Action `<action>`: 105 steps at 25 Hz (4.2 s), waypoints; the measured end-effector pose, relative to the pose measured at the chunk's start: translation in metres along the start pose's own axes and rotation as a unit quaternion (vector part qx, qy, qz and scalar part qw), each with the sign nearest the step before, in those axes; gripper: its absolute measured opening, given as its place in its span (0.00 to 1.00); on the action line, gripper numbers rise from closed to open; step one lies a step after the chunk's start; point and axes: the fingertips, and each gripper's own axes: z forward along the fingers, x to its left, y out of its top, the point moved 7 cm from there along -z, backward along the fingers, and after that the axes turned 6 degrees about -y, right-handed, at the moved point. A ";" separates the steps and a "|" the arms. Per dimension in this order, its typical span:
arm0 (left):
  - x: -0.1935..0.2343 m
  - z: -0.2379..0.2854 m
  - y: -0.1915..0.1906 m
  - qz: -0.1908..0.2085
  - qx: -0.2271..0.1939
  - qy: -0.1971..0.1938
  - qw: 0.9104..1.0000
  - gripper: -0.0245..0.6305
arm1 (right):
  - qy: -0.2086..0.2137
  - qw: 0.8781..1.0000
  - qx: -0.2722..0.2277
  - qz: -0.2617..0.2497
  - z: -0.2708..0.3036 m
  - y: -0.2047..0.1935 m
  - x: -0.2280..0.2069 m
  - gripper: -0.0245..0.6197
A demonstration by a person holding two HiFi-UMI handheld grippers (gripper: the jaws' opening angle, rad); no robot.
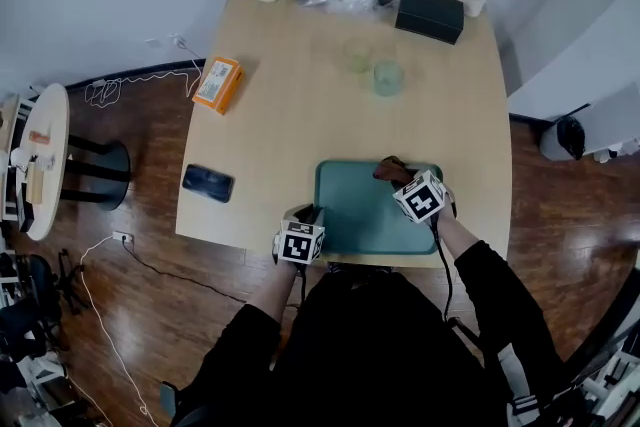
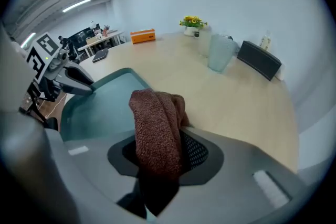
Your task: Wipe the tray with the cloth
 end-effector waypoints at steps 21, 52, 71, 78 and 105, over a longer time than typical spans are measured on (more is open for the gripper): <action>-0.003 0.001 -0.001 0.014 0.006 0.007 1.000 0.14 | 0.119 0.990 -0.004 -0.075 -0.036 -0.058 0.117 0.24; -0.001 -0.001 -0.003 0.015 -0.018 0.004 1.000 0.14 | 0.167 0.976 0.007 -0.136 -0.042 -0.045 0.171 0.24; -0.001 0.000 -0.004 0.021 -0.022 -0.007 1.000 0.14 | 0.071 0.990 0.002 -0.118 0.019 0.050 0.075 0.24; -0.002 0.001 -0.002 0.028 -0.030 -0.006 0.999 0.14 | 0.186 0.949 -0.011 -0.253 -0.027 -0.005 0.200 0.24; 0.002 0.000 -0.007 0.033 -0.046 -0.018 0.998 0.12 | 0.079 0.976 0.025 -0.204 0.041 0.100 0.124 0.22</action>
